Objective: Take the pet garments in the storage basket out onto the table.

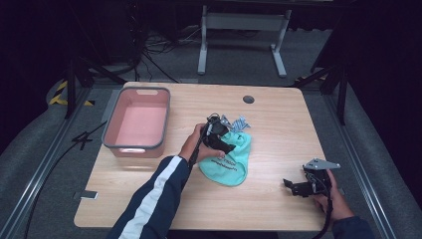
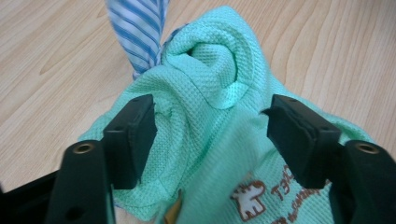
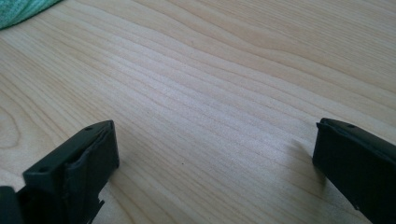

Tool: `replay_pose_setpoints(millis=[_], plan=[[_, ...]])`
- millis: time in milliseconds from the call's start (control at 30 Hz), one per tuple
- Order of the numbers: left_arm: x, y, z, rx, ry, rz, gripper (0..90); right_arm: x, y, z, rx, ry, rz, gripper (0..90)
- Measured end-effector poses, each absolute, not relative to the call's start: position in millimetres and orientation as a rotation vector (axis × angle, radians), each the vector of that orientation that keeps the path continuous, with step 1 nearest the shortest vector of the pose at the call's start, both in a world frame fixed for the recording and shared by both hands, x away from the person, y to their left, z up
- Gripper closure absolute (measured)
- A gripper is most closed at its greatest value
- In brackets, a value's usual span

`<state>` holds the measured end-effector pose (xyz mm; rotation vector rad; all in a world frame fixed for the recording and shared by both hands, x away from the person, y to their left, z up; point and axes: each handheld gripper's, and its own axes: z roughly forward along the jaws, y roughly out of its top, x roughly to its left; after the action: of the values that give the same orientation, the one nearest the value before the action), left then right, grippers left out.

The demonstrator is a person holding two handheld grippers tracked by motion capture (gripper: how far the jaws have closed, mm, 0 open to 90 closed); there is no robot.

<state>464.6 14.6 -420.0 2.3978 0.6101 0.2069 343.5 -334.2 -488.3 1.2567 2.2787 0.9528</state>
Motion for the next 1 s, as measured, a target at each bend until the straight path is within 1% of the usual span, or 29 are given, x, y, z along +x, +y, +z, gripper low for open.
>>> replay_pose_setpoints(millis=[167,333,633,1000], plan=[[463.8,15.4,-418.3,2.411,0.610,0.210,25.2,343.3,-334.1,-488.3,1.258,2.280,0.953,0.7],[461.6,18.6,-414.5,2.410,0.593,0.220,22.8,343.3,-334.2,-488.3,1.257,2.280,0.953,0.7],[451.3,23.9,-398.6,2.414,0.526,0.260,23.4,343.3,-334.1,-488.3,1.258,2.280,0.953,0.7],[436.3,31.5,-384.8,2.470,0.449,0.307,24.2,343.2,-334.1,-488.2,1.259,2.280,0.953,0.7]])
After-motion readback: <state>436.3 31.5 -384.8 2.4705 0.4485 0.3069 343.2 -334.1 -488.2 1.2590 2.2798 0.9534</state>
